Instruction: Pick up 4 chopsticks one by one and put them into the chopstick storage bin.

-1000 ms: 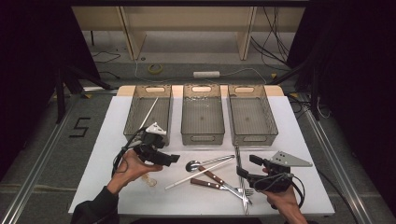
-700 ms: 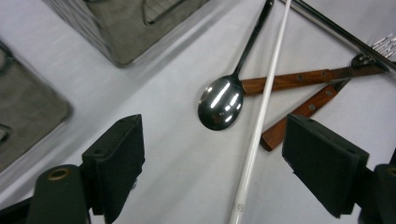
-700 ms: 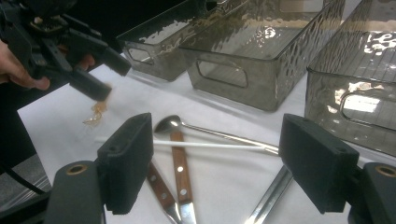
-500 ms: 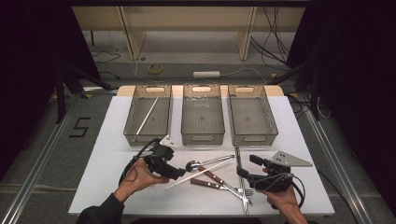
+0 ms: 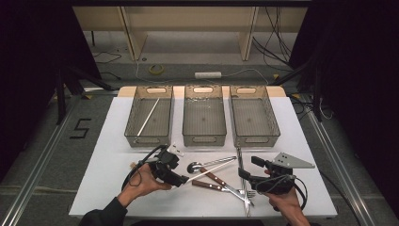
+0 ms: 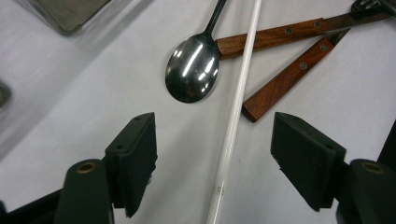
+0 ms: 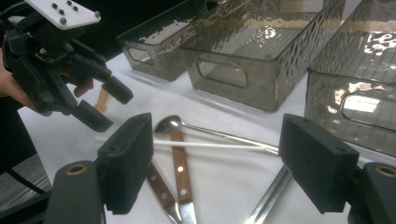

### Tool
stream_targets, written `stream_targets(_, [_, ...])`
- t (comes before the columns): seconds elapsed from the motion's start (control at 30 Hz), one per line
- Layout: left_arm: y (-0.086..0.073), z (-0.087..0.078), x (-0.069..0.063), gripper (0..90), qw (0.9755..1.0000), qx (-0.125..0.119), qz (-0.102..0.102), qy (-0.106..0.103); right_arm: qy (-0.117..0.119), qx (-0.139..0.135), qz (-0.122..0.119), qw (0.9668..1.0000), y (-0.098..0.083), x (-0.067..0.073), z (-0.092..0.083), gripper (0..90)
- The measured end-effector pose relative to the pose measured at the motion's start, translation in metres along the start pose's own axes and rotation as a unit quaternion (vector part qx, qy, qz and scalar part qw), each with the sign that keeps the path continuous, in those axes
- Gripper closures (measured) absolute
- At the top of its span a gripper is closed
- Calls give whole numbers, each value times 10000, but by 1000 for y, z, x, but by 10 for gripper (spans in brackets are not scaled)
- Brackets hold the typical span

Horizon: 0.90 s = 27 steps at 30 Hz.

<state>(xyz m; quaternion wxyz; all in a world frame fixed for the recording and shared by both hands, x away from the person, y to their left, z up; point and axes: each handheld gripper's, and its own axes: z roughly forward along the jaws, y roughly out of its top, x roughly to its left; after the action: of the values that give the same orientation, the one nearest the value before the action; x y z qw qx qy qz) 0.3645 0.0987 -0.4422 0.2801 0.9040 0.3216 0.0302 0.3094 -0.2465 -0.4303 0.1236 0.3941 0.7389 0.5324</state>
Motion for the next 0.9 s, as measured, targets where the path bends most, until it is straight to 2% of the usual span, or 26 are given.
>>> stream_targets(0.6, [-2, 13, -11, 518, 9990, 245, 339, -152, -4, 22, -16, 10000, 0, -1, -1, 275])
stream_targets(0.9, [-3, 20, -11, 639, 9984, 342, 441, -91, -4, 16, -33, 10000, 0, 0, 0, 275])
